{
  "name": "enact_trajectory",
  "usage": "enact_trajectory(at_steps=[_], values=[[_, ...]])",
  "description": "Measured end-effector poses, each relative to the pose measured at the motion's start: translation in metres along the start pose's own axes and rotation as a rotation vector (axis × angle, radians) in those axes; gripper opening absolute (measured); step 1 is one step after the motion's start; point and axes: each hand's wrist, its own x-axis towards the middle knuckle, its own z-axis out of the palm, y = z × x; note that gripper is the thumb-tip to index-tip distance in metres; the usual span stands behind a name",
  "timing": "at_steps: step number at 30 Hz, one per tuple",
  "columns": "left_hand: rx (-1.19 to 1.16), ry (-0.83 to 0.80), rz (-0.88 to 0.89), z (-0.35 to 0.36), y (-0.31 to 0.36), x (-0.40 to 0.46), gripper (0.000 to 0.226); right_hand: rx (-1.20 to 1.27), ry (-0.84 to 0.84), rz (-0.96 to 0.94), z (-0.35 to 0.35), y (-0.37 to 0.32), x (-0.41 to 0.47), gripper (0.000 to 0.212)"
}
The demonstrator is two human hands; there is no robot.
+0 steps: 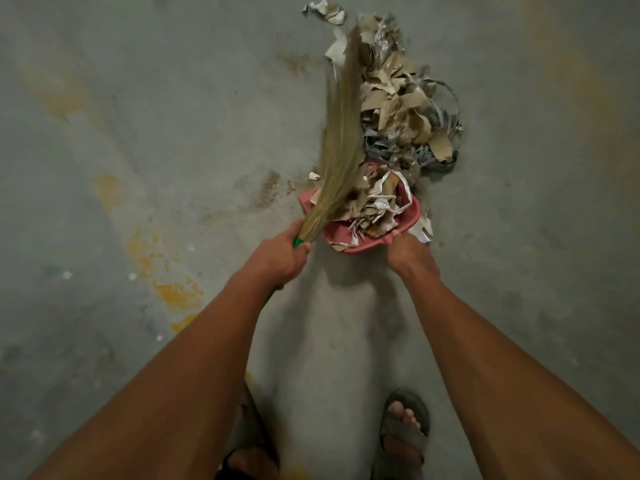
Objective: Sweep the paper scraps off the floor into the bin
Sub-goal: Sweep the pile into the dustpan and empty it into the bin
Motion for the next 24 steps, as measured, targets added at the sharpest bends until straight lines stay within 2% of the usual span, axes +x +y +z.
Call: enact_trajectory(at_steps=[4,7,13,18,24], values=[[-0.240,-0.030,-0.006,0.010,-0.018,-0.036,0.059,-0.009,-0.008,-0.072,0.001,0.013,0.006,0.037],[-0.449,0.030,0.005,0.027,-0.024,-0.052,0.056,0.082,-0.017,-0.098,0.004,0.023,-0.004,0.033],[-0.735,0.117,0.040,0.038,-0.010,-0.072,0.053,0.351,-0.070,-0.147,0.016,0.060,-0.048,0.048],[-0.734,0.201,0.048,0.034,0.006,-0.073,0.054,0.477,-0.057,-0.133,0.023,0.117,-0.083,0.050],[-0.553,0.181,0.059,0.049,0.031,-0.077,0.055,0.431,0.050,-0.052,0.023,0.214,-0.106,0.043]])
